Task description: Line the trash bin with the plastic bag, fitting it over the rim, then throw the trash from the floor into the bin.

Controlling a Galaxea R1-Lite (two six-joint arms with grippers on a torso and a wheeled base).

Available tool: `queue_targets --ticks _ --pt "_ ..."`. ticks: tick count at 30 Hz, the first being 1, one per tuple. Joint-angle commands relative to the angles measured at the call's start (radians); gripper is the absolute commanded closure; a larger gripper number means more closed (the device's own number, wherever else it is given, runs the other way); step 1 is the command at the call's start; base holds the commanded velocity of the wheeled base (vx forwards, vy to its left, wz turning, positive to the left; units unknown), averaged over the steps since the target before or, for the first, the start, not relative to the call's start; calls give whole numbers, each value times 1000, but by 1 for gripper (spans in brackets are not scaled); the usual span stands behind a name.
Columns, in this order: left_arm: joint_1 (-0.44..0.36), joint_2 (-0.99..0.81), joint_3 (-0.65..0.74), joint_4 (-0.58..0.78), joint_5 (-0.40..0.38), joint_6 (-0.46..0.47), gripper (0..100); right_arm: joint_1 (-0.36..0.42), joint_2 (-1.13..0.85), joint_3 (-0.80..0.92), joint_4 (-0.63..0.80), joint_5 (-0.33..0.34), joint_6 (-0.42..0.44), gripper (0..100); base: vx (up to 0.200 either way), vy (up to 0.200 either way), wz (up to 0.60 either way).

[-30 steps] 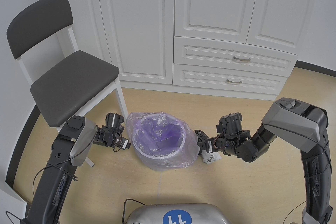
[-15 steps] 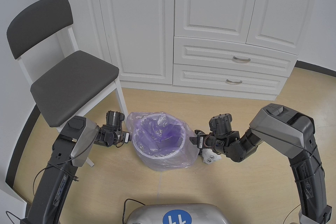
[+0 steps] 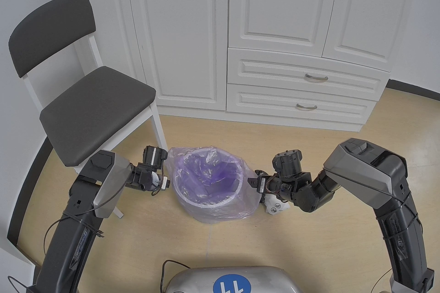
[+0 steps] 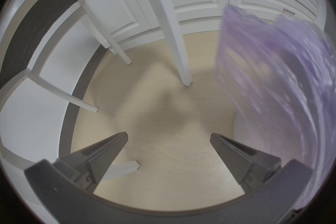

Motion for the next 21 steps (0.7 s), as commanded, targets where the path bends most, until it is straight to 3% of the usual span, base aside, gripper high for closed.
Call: queue_targets --ticks 1,7,9,10,12,17,21 --pt "16 -58 57 -3 4 0 0 -4 -3 4 0 2 0 0 0 0 0" --pt "13 -236 336 -79 -3 6 0 -17 -6 11 -2 9 1 0 0 0 0" --pt "13 -243 348 -90 -3 6 0 -18 -6 10 -2 9 1 0 0 0 0" --pt "8 -306 445 -173 -5 12 0 -23 -6 10 -2 11 1 0 0 0 0" --pt "2 -358 517 -211 -6 18 0 -24 -6 8 -2 12 3 0 0 0 0" --pt "-6 -453 620 -263 -28 35 0 -30 0 1 -2 14 3 0 0 0 0" --pt "-24 -493 623 -309 -37 32 0 -33 9 -7 -2 14 3 0 0 0 0"
